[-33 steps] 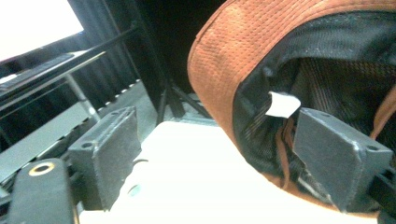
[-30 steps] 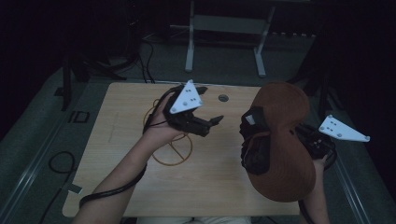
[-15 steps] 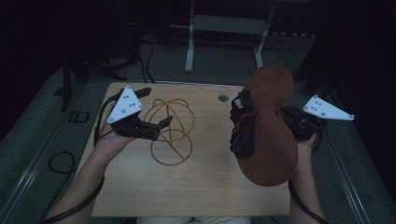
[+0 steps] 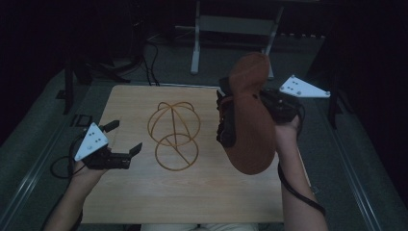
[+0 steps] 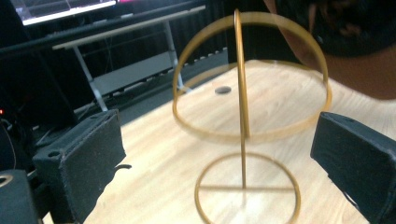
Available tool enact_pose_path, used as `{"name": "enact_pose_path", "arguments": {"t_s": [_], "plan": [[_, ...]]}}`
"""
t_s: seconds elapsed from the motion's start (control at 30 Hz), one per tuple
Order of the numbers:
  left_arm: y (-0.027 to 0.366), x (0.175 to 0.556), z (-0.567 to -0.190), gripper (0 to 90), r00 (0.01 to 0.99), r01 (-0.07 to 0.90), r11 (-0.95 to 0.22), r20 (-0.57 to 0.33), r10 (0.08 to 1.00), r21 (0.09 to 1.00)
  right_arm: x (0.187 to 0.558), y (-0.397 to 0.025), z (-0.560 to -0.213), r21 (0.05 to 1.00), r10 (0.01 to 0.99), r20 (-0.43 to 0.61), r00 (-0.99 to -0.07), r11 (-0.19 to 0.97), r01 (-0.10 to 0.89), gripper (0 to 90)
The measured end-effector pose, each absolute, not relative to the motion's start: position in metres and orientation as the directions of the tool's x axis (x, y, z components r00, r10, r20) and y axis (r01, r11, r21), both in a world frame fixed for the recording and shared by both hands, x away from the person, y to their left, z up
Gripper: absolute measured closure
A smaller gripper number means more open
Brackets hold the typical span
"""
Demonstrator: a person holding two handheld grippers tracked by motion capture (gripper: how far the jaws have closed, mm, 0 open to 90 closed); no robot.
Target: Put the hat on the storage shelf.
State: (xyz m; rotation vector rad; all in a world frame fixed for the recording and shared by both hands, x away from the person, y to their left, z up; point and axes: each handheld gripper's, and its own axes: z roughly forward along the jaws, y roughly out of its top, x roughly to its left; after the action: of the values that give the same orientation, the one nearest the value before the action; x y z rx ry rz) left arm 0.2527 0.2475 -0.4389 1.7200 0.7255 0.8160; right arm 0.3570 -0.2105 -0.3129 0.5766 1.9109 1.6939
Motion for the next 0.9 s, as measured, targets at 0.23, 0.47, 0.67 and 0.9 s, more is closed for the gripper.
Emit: {"name": "enact_pose_path", "arguments": {"t_s": [0.23, 0.47, 0.67, 0.9], "plan": [[0.258, 0.239, -0.482, 3.1, 0.526, 0.116, -0.214, 0.123, 0.842, 0.97, 0.368, -0.178, -0.302, 0.99, 0.599, -0.113, -0.793, 0.137, -0.037, 87.7], [0.267, 0.229, -0.524, 3.1, 0.487, 0.178, -0.178, 0.071, 0.871, 0.968, 0.382, -0.11, -0.297, 0.975, 0.536, -0.147, -0.832, 0.221, -0.031, 87.6], [0.279, 0.225, -0.534, 3.1, 0.448, 0.195, -0.149, 0.047, 0.893, 0.969, 0.392, -0.067, -0.305, 0.968, 0.473, -0.101, -0.875, 0.25, 0.024, 87.5], [0.286, 0.226, -0.542, 3.1, 0.431, 0.213, -0.135, 0.031, 0.902, 0.968, 0.395, -0.027, -0.322, 0.939, 0.402, -0.082, -0.912, 0.338, 0.064, 87.3]]}}
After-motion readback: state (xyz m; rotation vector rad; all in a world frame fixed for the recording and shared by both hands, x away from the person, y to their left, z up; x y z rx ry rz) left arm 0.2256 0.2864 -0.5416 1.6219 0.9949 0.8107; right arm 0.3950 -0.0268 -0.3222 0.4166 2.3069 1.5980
